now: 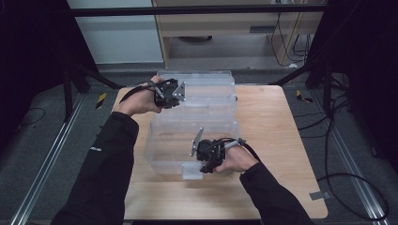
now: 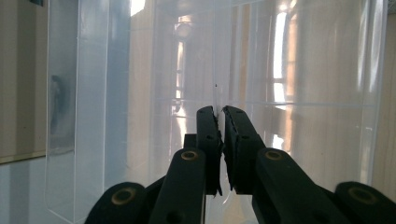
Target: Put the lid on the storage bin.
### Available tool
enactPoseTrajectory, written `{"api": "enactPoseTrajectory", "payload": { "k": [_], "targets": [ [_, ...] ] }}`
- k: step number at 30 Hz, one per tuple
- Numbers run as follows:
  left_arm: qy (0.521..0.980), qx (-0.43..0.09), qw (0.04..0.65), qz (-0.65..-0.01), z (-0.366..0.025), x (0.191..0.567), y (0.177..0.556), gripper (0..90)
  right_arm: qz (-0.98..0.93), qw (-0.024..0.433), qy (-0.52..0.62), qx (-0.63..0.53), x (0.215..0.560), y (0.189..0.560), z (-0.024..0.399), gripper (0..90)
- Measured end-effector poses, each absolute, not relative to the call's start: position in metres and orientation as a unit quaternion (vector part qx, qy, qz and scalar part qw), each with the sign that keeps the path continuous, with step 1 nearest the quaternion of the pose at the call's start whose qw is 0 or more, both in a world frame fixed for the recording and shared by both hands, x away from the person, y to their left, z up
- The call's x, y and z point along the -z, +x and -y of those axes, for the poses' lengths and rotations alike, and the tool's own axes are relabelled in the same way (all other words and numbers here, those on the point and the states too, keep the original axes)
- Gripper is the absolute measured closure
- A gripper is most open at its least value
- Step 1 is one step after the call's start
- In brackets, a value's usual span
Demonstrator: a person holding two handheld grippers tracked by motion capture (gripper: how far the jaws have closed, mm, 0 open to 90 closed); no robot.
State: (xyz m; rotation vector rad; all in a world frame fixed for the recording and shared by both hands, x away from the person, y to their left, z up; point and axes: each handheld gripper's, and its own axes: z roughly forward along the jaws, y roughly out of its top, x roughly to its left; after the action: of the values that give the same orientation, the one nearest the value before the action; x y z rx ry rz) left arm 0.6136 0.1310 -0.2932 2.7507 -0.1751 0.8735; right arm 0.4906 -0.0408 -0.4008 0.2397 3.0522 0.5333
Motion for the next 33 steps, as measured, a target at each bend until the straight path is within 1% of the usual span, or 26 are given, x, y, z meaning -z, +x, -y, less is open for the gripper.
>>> {"api": "enactPoseTrajectory", "payload": {
  "k": [10,17,25,33],
  "targets": [
    [0.942,-0.307,0.120,0.061,-0.128,0.290,0.606,85.8,-0.982,0.028,0.075,-0.173,0.401,0.487,0.041,67.5],
    [0.941,-0.312,0.109,0.067,-0.126,0.285,0.592,86.2,-0.981,0.030,0.076,-0.176,0.402,0.487,0.041,67.4],
    [0.935,-0.326,0.114,0.074,-0.127,0.283,0.580,86.6,-0.981,0.031,0.078,-0.176,0.402,0.486,0.041,67.4],
    [0.934,-0.328,0.119,0.077,-0.129,0.282,0.566,86.7,-0.980,0.032,0.077,-0.179,0.402,0.486,0.041,67.5]
  ]
}}
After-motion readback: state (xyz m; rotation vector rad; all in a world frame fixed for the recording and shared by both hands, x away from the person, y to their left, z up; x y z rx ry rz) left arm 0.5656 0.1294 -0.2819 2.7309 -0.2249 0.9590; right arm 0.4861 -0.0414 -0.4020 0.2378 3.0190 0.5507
